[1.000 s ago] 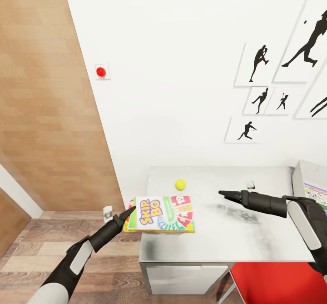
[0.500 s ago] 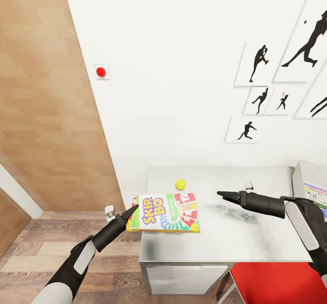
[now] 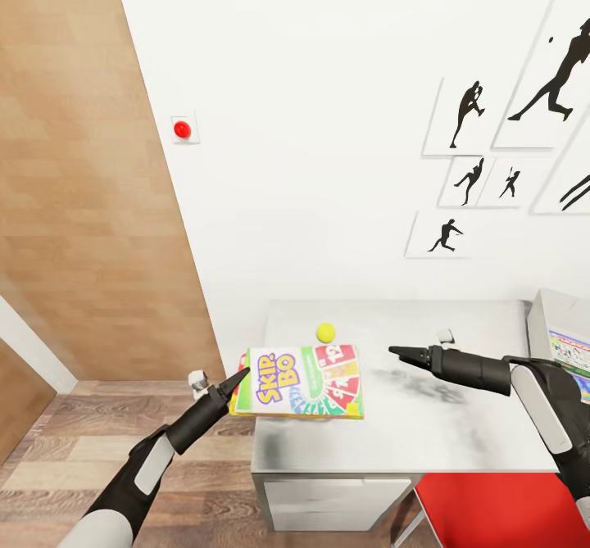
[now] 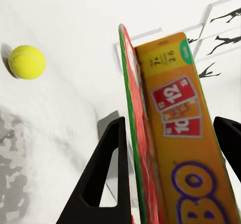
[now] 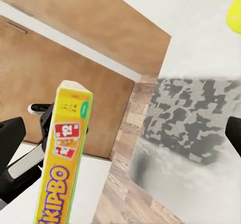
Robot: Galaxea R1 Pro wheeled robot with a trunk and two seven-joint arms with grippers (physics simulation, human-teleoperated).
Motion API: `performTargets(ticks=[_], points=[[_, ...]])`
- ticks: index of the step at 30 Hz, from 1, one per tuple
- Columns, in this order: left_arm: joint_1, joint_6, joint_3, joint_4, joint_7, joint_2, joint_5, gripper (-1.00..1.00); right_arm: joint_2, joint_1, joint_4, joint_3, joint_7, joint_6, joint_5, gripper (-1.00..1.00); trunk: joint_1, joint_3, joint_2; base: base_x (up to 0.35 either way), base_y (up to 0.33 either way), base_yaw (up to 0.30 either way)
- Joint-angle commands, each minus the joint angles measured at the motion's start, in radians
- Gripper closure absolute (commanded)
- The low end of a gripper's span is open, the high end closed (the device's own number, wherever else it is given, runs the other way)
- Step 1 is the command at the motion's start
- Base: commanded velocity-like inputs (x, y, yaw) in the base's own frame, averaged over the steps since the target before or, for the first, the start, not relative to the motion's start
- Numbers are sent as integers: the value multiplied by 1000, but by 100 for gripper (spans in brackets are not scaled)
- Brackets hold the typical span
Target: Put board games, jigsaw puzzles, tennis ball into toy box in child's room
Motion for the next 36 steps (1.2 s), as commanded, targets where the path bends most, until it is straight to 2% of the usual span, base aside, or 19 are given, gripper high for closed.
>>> performTargets(ticks=[1,11,15,24,29,36], points=[[-1,9,2,0,-7,-2,3,100,4,1,0,-1,5,3,4,-100,1,-2,-2,0,0,0],[5,-15,2,-6,-23,-11,6,100,77,28,-6,12,3,3,12,-100,1,-2,-2,0,0,0],[8,-35,3,-13,-23,-12,8,100,91,41,-9,19,2,3,14,-100,1,-2,-2,0,0,0],[9,-54,6,-20,-6,-27,11,100,102,51,-10,26,1,3,15,-100,1,-2,-2,0,0,0],[7,-63,8,-22,35,-42,12,100,105,54,-10,28,1,3,15,-100,1,-2,-2,0,0,0],[3,-80,10,-23,62,-51,13,100,106,54,-10,28,1,3,15,-100,1,-2,-2,0,0,0]])
